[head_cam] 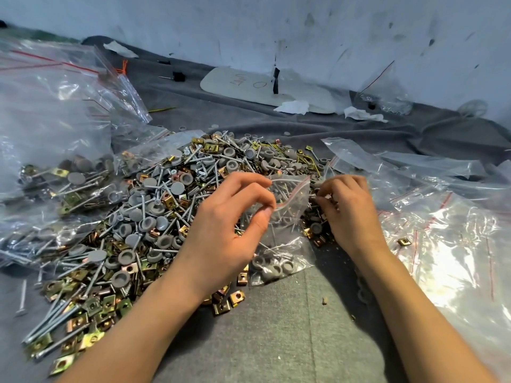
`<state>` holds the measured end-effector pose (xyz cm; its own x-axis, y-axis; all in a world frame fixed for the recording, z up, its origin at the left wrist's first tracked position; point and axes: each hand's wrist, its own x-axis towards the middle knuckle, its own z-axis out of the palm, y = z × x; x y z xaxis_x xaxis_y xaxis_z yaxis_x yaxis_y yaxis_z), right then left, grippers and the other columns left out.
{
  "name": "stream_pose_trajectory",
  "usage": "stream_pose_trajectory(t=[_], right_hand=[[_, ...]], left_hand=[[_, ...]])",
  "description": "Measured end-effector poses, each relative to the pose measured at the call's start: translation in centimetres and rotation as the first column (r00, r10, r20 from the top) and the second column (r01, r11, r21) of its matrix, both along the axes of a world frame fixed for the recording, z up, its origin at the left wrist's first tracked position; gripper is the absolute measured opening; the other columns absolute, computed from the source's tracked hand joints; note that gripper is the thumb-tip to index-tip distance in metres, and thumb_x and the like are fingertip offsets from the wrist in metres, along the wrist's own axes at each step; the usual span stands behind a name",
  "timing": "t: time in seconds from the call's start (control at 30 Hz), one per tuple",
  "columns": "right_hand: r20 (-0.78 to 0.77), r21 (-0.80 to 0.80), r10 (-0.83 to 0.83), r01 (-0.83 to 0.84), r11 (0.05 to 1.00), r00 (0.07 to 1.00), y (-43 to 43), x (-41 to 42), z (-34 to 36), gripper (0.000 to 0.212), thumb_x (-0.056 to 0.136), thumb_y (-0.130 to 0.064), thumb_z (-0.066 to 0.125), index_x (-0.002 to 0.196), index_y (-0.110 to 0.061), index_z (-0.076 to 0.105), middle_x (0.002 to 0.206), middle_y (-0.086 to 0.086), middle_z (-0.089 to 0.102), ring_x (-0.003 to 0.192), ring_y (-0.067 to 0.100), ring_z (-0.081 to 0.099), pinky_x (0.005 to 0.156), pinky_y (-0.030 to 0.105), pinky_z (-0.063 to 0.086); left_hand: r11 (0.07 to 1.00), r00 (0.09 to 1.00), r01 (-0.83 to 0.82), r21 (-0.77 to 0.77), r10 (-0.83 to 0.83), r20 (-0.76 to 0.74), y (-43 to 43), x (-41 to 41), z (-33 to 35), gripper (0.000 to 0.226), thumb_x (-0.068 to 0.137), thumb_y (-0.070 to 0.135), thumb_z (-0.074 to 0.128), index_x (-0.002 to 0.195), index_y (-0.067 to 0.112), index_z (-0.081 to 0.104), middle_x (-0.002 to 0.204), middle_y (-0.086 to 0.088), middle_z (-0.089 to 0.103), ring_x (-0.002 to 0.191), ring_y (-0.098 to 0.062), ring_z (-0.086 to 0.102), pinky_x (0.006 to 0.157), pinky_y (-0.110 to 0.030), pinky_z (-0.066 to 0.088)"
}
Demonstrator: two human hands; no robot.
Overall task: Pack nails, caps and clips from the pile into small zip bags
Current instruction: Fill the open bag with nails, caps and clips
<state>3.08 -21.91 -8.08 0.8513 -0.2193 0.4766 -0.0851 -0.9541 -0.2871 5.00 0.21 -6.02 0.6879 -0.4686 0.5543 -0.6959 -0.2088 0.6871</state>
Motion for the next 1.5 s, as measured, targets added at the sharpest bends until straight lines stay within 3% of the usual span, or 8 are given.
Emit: stream_pose_trajectory(t=[0.17,0.3,0.47,0.7,0.9,1.0,1.13,1.5], right_hand=[[0.421,0.203,0.065,-0.164,0.965,0.905,1.3,-1.1,1.8,0.005,0.092,-0.001,0.056,0.095,0.002,0.060,0.080,0.009,0.062,0.065,0.022,0.059,0.062,0.028,0.046],[0.613,0.072,0.197,-0.302,0.950,0.765,4.1,-2.1,2.7,0.012,0.094,-0.002,0.052,0.095,0.005,0.062,0.087,0.006,0.058,0.074,0.017,0.057,0.071,0.022,0.046],[0.545,-0.137,0.416,-0.412,0.901,0.728,5.8,-2.5,2.5,0.015,0.096,-0.001,0.048,0.109,-0.003,0.056,0.094,0.017,0.063,0.088,0.018,0.057,0.084,0.014,0.041],[0.535,-0.177,0.385,-0.345,0.922,0.752,4.8,-2.3,2.8,0.019,0.092,0.005,0.054,0.108,0.002,0.063,0.098,0.013,0.065,0.089,0.025,0.056,0.086,0.020,0.041],[0.599,0.030,0.217,-0.293,0.956,0.771,4.8,-1.7,2.1,0.023,0.096,-0.003,0.047,0.114,0.005,0.058,0.109,0.007,0.058,0.095,0.025,0.058,0.085,0.028,0.046],[0.454,0.091,0.110,-0.169,0.981,0.884,3.8,-1.3,1.4,0.017,0.087,0.006,0.057,0.101,0.001,0.064,0.095,0.012,0.065,0.084,0.029,0.058,0.075,0.030,0.042],[-0.046,0.138,0.105,-0.098,0.986,0.993,3.3,-0.9,-0.1,0.017,0.081,-0.012,0.069,0.085,-0.022,0.056,0.085,-0.003,0.057,0.088,0.028,0.051,0.073,0.032,0.031],[-0.131,0.119,0.066,-0.051,0.992,0.989,4.0,-0.7,-0.1,0.021,0.080,-0.012,0.071,0.079,-0.020,0.052,0.080,-0.005,0.051,0.083,0.026,0.043,0.070,0.039,0.035]], left_hand=[[0.995,0.999,0.043,0.092,-0.044,0.008,-0.1,0.2,-0.3,0.008,0.093,0.015,0.056,0.094,0.015,0.064,0.123,0.000,0.054,0.109,-0.001,0.052,0.098,-0.007,0.037],[0.967,0.996,0.082,0.242,-0.084,0.000,-0.1,0.1,-0.4,0.013,0.086,0.019,0.060,0.099,0.019,0.064,0.134,0.004,0.046,0.120,-0.005,0.046,0.102,-0.002,0.029],[0.955,0.994,0.093,0.281,-0.103,0.020,0.1,0.1,-0.3,0.018,0.086,0.006,0.065,0.102,0.014,0.064,0.139,0.002,0.042,0.124,-0.008,0.044,0.103,-0.006,0.030],[0.971,0.995,0.083,0.226,-0.095,0.042,-0.1,0.1,-0.4,0.015,0.086,0.005,0.067,0.098,0.015,0.065,0.133,0.001,0.048,0.119,-0.008,0.048,0.102,-0.010,0.035],[0.993,0.999,0.023,0.113,-0.028,0.046,-0.2,0.2,-0.4,0.007,0.088,0.015,0.060,0.094,0.015,0.065,0.127,-0.001,0.054,0.112,-0.001,0.050,0.099,-0.005,0.034],[1.000,1.000,-0.023,0.016,0.023,0.019,-0.2,0.1,-0.3,0.009,0.089,0.015,0.057,0.093,0.014,0.064,0.122,-0.001,0.056,0.104,0.001,0.054,0.094,-0.006,0.038],[0.995,0.995,-0.092,-0.042,0.093,0.032,-0.1,0.1,-0.1,0.008,0.089,0.012,0.057,0.092,0.011,0.064,0.116,-0.001,0.059,0.105,-0.001,0.054,0.092,-0.006,0.038],[0.996,0.996,-0.084,-0.026,0.085,0.023,-0.1,0.0,0.1,0.009,0.089,0.012,0.056,0.091,0.009,0.064,0.115,-0.003,0.058,0.104,-0.002,0.053,0.090,-0.004,0.036]])
